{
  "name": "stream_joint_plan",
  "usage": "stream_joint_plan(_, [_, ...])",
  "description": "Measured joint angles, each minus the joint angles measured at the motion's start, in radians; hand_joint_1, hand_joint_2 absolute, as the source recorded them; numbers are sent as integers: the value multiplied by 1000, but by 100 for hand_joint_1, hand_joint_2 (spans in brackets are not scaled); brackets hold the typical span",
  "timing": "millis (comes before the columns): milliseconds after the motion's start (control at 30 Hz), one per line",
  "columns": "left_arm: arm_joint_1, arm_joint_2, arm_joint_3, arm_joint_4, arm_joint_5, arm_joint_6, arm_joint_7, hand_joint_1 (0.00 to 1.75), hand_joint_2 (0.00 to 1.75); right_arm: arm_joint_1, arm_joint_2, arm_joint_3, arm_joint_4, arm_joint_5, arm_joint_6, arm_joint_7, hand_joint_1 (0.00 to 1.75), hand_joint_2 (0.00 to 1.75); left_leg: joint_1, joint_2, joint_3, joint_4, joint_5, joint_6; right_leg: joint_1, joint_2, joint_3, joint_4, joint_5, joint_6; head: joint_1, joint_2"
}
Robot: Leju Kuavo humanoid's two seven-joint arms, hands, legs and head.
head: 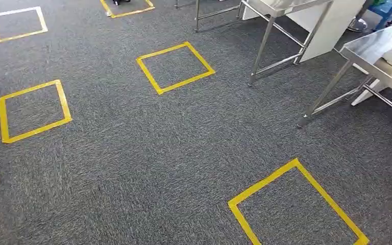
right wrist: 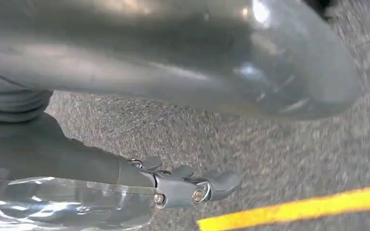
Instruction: Take the parts from the cabinet and place them on the table.
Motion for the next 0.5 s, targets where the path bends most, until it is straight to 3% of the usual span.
stream_joint_plan(33, [1,2,0,0,0,-1,0,0,0,0,0,2,0,2,0,2,0,0,-6,-14,-1,0,1,2,2,1,-15,22,6,-5,0,0])
stream_joint_plan(67, [2,5,0,0,0,-2,0,0,0,0,1,5,1,4,0,3,0,0,-11,-29,0,0,2,4,7,3,-7,-3,36,-14,0,0])
stream_joint_plan(100, [3,6,0,0,0,-3,0,0,0,0,1,8,1,4,0,5,0,0,-16,-44,2,0,3,5,13,9,21,-69,85,-27,0,0])
stream_joint_plan(133, [2,7,0,0,0,-3,1,0,0,0,1,9,1,7,2,6,0,0,-20,-58,5,0,4,5,21,24,60,-156,136,-44,0,0])
stream_joint_plan(167, [2,7,0,0,1,-1,3,0,0,0,0,10,1,11,4,7,0,0,-15,-69,4,0,5,7,33,71,98,-246,180,-67,-1,0])
stream_joint_plan(200, [-1,7,0,0,3,0,4,0,0,-1,-5,12,1,15,5,10,0,0,-20,-76,1,0,6,4,30,95,105,-266,166,-81,-7,0])
stream_joint_plan(333, [1,11,2,0,10,5,6,0,0,-14,-1,29,1,37,16,20,0,0,-12,-113,-9,-8,16,-18,39,59,111,-290,181,-81,-2,0])
stream_joint_plan(367, [2,15,3,0,12,7,6,0,0,-13,5,34,2,43,17,24,0,0,-15,-96,-7,7,8,-16,20,41,123,-314,192,-75,-1,0])
stream_joint_plan(400, [2,18,6,0,14,8,6,0,0,-10,5,36,2,46,17,29,0,0,-19,-50,-23,37,-15,-24,24,32,131,-324,194,-73,-4,0])
stream_joint_plan(467, [-1,23,11,0,16,8,5,0,0,-8,7,41,2,50,17,33,0,0,-12,-5,-92,176,-96,-38,24,2,131,-324,193,-78,-11,0])
stream_joint_plan(500, [-2,26,13,0,17,7,5,0,0,-7,7,43,3,52,17,36,0,0,-7,2,-127,248,-126,-45,24,-14,131,-323,191,-77,-11,0])
